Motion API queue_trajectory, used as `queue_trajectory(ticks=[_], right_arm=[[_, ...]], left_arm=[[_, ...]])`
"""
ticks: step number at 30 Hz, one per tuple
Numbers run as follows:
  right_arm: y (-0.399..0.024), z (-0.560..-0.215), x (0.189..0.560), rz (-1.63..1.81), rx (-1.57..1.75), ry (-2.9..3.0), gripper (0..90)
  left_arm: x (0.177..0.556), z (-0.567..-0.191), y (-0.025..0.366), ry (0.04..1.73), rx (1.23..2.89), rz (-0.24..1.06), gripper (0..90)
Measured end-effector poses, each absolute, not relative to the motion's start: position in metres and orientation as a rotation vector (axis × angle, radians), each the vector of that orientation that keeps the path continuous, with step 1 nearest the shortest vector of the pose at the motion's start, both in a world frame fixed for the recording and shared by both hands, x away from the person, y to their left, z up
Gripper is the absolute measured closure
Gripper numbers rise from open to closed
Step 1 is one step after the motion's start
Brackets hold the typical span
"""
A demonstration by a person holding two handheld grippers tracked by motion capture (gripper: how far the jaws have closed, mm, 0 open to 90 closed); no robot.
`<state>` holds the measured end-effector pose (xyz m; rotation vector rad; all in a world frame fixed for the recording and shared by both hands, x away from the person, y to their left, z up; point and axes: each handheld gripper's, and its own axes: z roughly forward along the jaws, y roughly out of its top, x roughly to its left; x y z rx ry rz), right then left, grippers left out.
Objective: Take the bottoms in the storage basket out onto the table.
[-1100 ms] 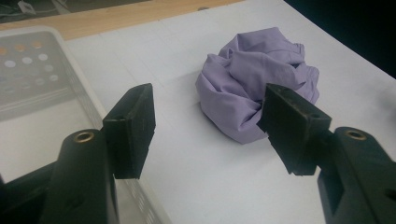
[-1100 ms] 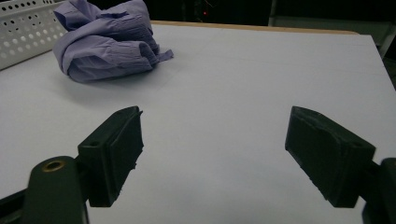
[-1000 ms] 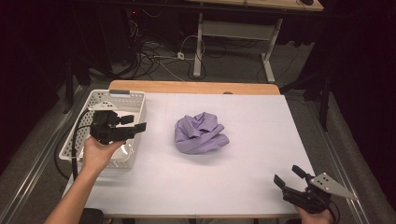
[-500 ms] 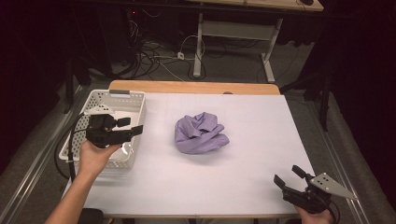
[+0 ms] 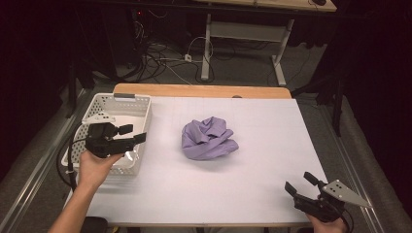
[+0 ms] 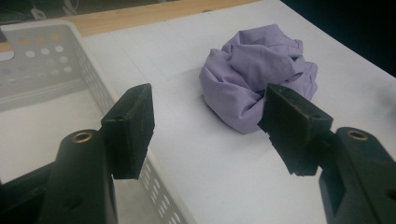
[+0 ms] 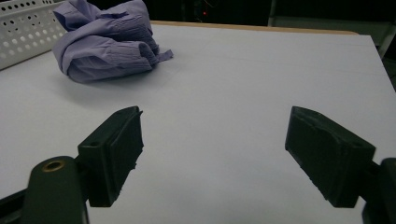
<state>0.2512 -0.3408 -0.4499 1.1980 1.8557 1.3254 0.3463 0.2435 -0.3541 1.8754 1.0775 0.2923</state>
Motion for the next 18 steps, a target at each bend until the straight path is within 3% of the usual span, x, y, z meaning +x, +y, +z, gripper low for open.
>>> queue_trajectory(ticks=[18], right_arm=[[-0.3409,-0.4499,0.2511,1.325,1.196,1.855,19.7]], left_arm=[[0.3381,-0.3562,0.2506,1.082,1.847,0.293,34.0]])
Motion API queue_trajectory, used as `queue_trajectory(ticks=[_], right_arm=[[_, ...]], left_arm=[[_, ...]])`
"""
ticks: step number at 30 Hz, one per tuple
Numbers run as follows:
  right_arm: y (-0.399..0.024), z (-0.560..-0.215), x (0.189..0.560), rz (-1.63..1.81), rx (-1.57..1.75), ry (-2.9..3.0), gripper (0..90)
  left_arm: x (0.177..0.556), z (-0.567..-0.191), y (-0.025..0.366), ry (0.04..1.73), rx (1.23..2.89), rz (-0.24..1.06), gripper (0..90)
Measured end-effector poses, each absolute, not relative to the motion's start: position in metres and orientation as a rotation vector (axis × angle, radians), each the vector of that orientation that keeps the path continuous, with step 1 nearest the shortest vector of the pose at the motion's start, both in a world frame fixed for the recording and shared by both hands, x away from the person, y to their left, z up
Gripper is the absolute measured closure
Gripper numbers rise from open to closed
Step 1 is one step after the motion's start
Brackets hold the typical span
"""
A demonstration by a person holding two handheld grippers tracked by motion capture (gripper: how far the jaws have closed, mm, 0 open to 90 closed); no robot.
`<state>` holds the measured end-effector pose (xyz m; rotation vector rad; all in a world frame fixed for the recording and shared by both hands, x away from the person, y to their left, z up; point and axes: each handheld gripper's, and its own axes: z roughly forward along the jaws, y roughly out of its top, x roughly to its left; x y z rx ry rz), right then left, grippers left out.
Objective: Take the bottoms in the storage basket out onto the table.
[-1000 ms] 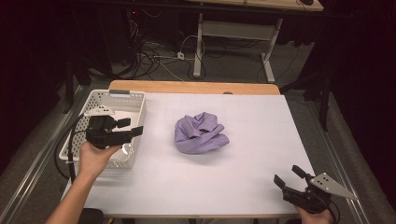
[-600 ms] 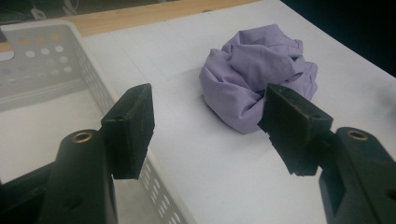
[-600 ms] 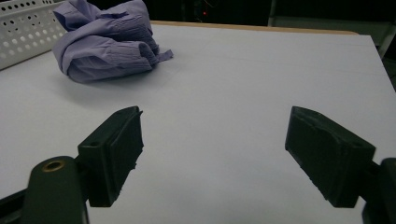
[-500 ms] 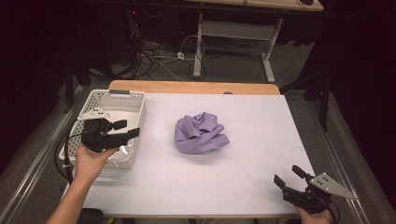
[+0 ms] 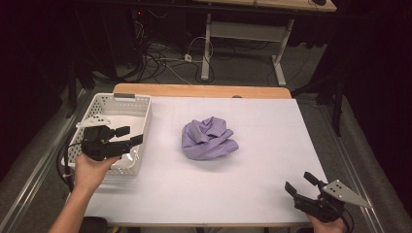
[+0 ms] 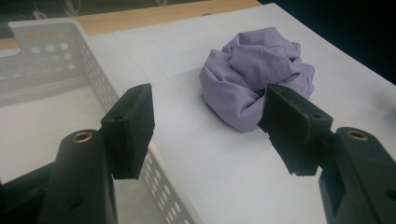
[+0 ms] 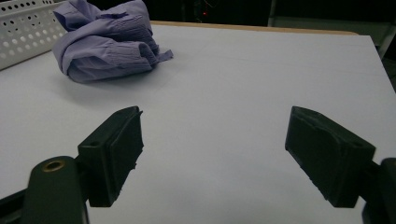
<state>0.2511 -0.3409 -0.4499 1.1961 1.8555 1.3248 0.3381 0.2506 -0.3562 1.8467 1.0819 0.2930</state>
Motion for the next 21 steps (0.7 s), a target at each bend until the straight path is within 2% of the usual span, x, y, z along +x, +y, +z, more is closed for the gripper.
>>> queue_trajectory(ticks=[21], right_arm=[[-0.341,-0.45,0.251,1.322,1.193,1.858,19.7]], left_arm=[[0.323,-0.364,0.266,1.107,1.803,0.317,34.0]])
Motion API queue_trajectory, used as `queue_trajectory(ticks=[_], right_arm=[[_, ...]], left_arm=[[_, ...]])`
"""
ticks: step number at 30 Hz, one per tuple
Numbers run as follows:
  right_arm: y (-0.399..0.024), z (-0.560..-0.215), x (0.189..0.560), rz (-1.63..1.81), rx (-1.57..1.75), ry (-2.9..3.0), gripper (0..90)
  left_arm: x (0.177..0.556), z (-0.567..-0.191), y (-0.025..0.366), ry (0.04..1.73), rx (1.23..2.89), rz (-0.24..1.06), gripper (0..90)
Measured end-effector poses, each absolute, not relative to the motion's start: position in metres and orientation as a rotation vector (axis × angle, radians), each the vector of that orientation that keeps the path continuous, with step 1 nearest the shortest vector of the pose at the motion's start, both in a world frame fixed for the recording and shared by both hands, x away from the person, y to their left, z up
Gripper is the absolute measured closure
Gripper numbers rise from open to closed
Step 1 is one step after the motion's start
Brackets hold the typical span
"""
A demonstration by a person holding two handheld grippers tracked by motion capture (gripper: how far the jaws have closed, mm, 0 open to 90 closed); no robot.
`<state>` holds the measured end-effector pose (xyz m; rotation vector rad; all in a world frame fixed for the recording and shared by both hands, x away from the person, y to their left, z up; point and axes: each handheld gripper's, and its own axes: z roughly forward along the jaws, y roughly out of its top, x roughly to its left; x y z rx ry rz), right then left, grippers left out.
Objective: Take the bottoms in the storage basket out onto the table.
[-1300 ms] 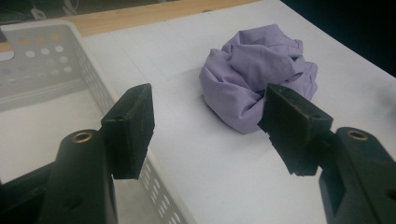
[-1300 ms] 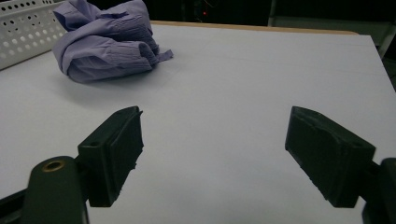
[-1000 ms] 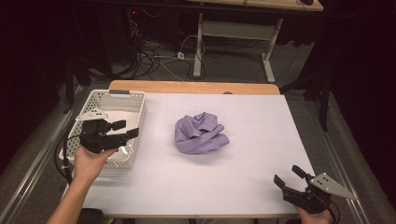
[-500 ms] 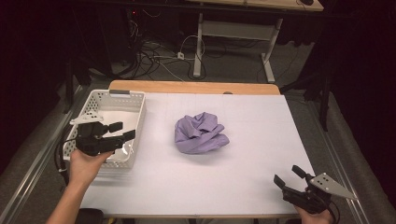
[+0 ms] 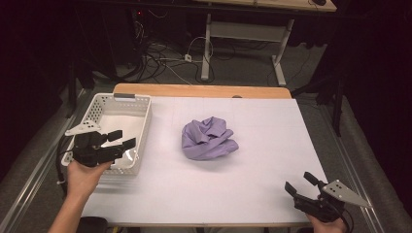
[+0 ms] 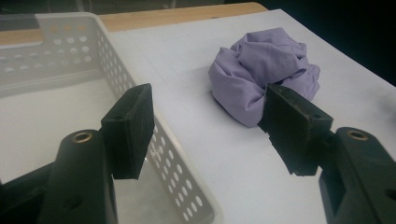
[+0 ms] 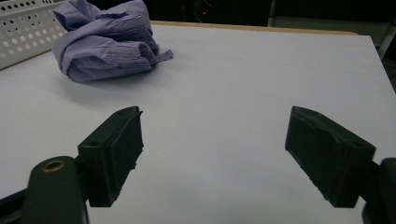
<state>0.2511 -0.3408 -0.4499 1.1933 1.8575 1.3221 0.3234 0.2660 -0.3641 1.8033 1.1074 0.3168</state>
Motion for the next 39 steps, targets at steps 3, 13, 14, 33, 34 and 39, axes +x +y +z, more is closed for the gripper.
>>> queue_trajectory(ticks=[3,13,14,33,34,39], right_arm=[[-0.341,-0.45,0.251,1.322,1.195,1.857,19.7],[-0.341,-0.45,0.251,1.322,1.194,1.857,19.7],[-0.341,-0.45,0.251,1.323,1.194,1.857,19.7],[-0.341,-0.45,0.251,1.326,1.199,1.855,19.7],[-0.341,-0.45,0.251,1.326,1.2,1.855,19.7],[-0.341,-0.45,0.251,1.327,1.201,1.853,19.7]], left_arm=[[0.322,-0.366,0.268,1.112,1.798,0.314,34.0],[0.319,-0.374,0.273,1.117,1.786,0.307,34.0],[0.319,-0.374,0.273,1.117,1.783,0.307,34.0],[0.312,-0.382,0.281,1.14,1.756,0.321,34.0],[0.312,-0.383,0.281,1.14,1.753,0.318,33.9],[0.311,-0.386,0.284,1.148,1.75,0.321,33.9]])
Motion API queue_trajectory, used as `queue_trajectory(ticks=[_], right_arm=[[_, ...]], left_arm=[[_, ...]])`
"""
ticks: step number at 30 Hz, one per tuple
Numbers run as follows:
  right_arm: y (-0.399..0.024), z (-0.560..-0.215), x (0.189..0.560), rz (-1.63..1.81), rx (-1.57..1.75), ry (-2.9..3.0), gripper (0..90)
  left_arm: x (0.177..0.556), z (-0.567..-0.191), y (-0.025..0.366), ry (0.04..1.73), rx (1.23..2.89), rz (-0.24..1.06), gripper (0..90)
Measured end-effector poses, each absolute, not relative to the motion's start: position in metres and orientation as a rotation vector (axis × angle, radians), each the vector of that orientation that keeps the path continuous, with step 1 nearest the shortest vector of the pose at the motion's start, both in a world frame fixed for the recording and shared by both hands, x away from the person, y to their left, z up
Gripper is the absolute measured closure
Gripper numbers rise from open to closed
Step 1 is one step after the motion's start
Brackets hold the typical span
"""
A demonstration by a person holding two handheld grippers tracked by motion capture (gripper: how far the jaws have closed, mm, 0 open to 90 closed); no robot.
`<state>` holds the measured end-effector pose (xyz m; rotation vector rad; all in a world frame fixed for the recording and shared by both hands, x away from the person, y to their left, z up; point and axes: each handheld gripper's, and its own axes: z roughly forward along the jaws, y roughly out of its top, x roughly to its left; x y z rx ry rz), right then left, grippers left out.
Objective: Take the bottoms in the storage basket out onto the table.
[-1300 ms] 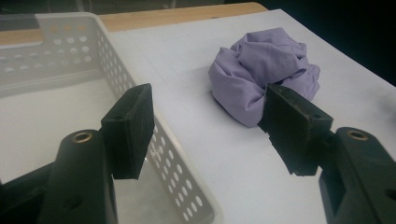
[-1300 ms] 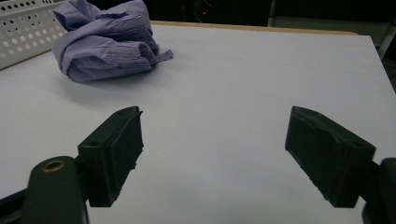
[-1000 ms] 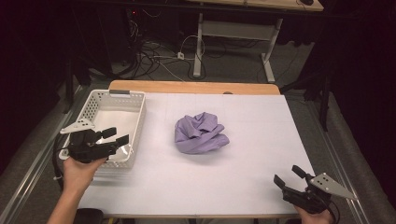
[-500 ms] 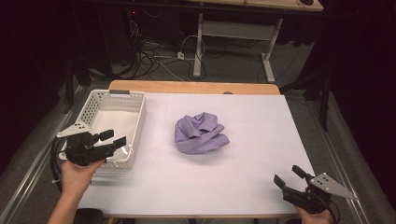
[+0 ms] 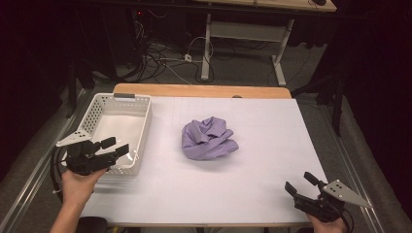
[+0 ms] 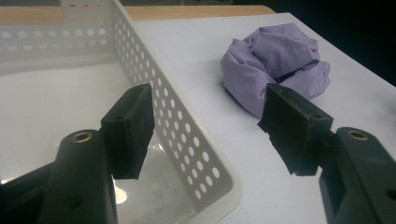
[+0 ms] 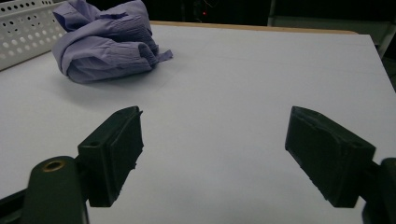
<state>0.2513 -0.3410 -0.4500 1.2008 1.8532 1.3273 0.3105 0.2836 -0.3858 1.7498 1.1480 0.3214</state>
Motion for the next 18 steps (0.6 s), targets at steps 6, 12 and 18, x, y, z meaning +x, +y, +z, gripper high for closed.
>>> queue_trajectory(ticks=[6,12,18], right_arm=[[-0.341,-0.4499,0.2513,1.325,1.2,1.855,19.7],[-0.341,-0.4499,0.2512,1.325,1.199,1.855,19.7],[-0.341,-0.4499,0.2512,1.325,1.199,1.855,19.7]], left_arm=[[0.3088,-0.3891,0.2859,1.15,1.749,0.316,32.4],[0.3071,-0.392,0.2879,1.155,1.741,0.326,32.3],[0.3048,-0.3953,0.2897,1.161,1.732,0.334,32.2]])
